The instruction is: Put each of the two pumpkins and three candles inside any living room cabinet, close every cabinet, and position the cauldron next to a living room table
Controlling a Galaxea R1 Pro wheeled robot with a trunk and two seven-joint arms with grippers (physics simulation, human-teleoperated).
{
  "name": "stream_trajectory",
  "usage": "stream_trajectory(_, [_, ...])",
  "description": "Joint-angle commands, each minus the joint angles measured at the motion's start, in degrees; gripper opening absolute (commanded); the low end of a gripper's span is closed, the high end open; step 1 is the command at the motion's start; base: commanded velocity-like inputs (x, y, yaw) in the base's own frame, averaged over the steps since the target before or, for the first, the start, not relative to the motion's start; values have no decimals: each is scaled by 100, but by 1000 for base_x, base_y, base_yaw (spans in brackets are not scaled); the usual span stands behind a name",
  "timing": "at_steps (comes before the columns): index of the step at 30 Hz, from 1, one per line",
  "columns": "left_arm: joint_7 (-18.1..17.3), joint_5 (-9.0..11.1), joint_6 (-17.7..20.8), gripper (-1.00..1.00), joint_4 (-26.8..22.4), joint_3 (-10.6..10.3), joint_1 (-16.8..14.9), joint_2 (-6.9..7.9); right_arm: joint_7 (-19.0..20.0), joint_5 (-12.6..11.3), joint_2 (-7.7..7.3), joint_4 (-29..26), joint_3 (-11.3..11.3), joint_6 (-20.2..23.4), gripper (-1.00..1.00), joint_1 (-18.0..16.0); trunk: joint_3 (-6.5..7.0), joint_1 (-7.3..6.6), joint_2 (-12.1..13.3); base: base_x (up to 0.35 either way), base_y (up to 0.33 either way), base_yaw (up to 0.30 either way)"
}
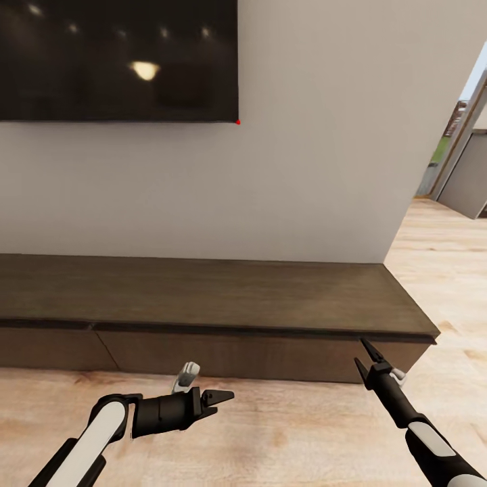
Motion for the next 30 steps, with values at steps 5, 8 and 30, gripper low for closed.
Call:
stream_trajectory(5, [-48, -47, 4, 100, -1, -4, -2, 0, -24, -45, 0, 9, -4, 52, 100, -2, -5, 1, -2, 89, -30, 0])
stream_trajectory(8, [-48, -47, 5, 100, -1, -4, -2, 1, -33, -43, 0, 10, -4, 52, 100, -3, -5, 1, -2, 11, -4, 0])
stream_trajectory(30, [-48, -47, 3, 100, -80, -4, -2, 8, -68, -42, 0, 20, -9, 47, 100, -1, -182, 22, -12, 0, 0, 0])
